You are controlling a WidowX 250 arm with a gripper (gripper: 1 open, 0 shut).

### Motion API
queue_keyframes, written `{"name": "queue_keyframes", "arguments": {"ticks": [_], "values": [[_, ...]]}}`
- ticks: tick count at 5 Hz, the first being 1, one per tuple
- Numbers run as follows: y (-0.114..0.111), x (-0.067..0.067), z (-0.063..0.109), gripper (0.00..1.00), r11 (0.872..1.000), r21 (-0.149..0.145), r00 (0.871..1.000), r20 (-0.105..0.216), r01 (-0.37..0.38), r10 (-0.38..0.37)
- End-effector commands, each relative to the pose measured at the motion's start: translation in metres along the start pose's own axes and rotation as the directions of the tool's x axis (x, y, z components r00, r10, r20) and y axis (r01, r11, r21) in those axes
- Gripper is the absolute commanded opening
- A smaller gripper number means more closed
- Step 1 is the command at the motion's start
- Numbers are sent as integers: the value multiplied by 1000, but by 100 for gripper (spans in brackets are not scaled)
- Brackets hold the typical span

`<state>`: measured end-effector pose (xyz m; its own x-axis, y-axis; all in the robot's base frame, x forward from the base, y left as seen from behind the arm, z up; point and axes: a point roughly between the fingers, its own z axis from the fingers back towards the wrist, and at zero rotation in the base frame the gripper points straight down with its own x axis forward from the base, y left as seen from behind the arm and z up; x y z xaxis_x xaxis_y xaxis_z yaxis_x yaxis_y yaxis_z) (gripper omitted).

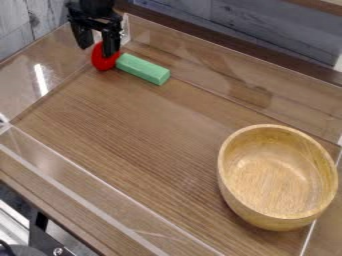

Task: Move the red object to the right side of the table

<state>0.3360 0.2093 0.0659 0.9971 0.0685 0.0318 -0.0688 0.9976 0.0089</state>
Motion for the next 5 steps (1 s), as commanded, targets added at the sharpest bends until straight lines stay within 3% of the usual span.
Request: {"name": "queue_keyframes", "arguments": {"ticks": [1,2,4,5], "values": [[1,9,21,100,999,32,998,64,4,-6],[0,10,20,100,999,34,998,70,2,-4],[-2,12,-1,100,999,42,999,38,-3,2],[-3,13,-3,0,999,44,999,37,-5,4]]}}
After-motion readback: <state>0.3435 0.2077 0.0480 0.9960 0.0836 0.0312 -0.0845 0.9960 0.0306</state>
